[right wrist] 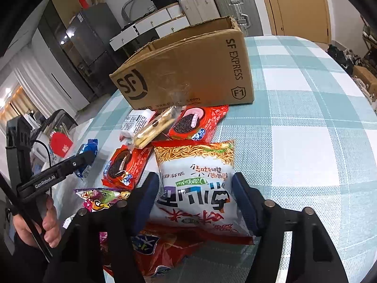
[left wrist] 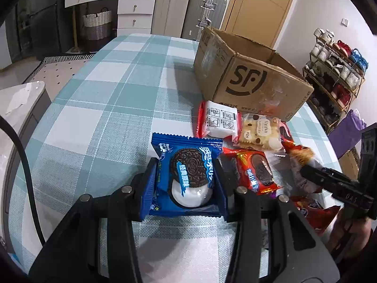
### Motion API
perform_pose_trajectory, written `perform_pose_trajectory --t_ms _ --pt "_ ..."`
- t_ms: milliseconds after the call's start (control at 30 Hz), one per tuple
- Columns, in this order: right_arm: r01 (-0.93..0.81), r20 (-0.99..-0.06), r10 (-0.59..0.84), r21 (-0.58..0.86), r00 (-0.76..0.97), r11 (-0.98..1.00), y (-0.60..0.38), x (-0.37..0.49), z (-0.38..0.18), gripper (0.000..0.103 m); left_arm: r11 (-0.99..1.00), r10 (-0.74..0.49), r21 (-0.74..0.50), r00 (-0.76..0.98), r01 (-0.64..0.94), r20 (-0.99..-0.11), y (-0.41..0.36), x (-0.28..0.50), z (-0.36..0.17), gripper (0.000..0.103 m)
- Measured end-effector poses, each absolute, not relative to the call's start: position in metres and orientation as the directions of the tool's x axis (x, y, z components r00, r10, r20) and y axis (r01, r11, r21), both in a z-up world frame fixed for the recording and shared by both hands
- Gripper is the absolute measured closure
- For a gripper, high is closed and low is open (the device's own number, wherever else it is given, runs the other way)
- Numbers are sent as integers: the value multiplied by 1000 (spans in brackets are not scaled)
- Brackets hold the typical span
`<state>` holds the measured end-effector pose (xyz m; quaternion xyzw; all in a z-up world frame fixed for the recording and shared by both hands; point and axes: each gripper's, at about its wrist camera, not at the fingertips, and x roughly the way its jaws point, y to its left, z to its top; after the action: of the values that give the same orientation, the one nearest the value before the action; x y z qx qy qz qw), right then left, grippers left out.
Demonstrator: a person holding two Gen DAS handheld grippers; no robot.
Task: Organize snacks
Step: 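Hold the Oreo pack in the left tool while the right tool grasps the noodle snack bag, then lift the Oreo pack and noodle bag and carry both over the box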
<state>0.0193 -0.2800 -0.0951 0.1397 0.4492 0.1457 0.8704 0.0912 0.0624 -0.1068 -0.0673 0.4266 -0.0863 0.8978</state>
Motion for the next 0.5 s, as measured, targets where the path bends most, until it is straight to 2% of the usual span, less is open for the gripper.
perform_pose_trajectory --t_ms 33,167,500 --pt "-128 -737 389 386 553 914 -282 19 -95 50 978 -204 -184 622 96 -756 62 91 -107 62" --pt "-125 -724 401 405 562 906 -286 16 -93 53 980 -196 -175 620 95 -760 60 92 -109 62" --pt "-138 -694 407 410 594 902 -288 6 -82 54 982 -184 -166 621 88 -761 61 91 -110 62"
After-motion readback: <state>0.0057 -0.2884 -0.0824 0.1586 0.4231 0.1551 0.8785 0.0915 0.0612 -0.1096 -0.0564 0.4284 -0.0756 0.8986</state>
